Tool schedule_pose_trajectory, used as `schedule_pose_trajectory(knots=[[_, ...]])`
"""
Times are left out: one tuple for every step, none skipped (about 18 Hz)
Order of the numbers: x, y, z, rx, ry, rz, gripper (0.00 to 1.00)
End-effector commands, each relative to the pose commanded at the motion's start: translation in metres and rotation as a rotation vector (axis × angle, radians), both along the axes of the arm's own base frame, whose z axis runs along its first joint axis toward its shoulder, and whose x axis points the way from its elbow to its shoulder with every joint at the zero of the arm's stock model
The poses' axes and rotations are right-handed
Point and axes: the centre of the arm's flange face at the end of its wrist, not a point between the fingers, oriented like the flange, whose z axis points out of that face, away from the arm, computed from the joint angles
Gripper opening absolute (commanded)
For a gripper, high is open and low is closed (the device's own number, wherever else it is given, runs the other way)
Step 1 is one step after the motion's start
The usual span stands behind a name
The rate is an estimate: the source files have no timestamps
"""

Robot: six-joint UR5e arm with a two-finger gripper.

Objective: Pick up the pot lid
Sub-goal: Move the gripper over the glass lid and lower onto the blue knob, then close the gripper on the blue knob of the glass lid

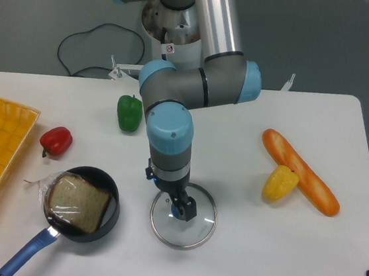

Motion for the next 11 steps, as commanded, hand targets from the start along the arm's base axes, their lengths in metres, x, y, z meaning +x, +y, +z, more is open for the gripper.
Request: schedule_pose_trajectory(knots=[[-0.002,0.001,-0.005,-0.013,0.004,-0.013,1.0],[-0.005,0.001,-0.005,-0.018,0.011,-0.022,1.0],[-0.006,0.002,-0.008,-0.02,0.008,-0.022,1.0],[-0.007,0.003,-0.012,-0.023,0.005,-0.022,1.0],[-0.009,0.003,-0.016,-0.028,0.001,-0.022,1.0],[-0.009,0.005,-0.018,-0.028,0.001,-0.023,1.0],[-0.01,0.006,-0.022,-0.031,-0.002,-0.022,1.0],[-0.01,0.006,-0.025,-0.034,-0.006,-0.023,1.0],[-0.011,0.007,-0.027,-0.035,-0.005,-0.025,1.0],[-0.013,0.007,-0.031,-0.044,-0.005,-0.023,1.0],[-0.015,0.006,-0.032,-0.055,0.004,-0.022,1.0]])
